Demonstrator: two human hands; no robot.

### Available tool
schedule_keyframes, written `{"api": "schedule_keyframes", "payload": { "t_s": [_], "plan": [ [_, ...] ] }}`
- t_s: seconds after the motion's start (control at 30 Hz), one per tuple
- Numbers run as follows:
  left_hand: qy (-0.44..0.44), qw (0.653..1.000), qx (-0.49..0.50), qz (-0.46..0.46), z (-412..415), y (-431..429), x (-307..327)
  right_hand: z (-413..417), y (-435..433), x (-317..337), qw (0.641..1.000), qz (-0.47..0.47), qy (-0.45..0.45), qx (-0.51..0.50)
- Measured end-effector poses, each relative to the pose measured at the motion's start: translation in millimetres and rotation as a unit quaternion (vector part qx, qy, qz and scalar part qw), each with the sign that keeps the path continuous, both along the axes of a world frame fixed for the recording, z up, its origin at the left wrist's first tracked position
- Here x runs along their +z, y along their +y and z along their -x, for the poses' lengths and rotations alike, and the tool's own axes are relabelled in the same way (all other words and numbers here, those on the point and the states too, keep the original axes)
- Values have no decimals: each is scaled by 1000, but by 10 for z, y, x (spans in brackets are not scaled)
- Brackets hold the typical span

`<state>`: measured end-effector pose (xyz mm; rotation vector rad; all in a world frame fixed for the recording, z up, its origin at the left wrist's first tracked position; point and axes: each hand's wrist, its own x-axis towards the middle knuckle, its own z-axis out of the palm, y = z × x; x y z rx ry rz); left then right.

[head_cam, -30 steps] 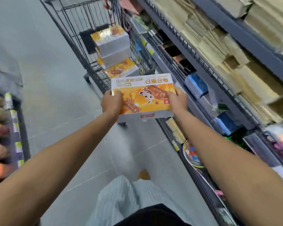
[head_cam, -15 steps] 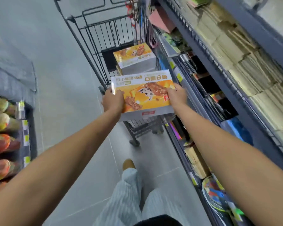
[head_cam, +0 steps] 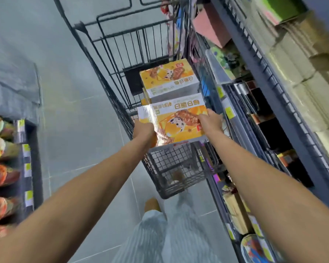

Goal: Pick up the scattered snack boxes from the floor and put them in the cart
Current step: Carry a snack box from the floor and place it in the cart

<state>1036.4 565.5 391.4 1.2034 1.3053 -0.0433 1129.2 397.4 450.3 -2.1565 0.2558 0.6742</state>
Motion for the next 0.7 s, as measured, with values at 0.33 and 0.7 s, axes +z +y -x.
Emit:
{"api": "schedule_keyframes", "payload": {
  "t_s": [0.33,0.7],
  "plan": [
    [78,995,54,13,-638,107,-226,-681,372,-725,995,61,74,6],
    [130,990,44,33,-908,-103,-661,-999,328,-1306,995,74,65,-16]
  ]
}}
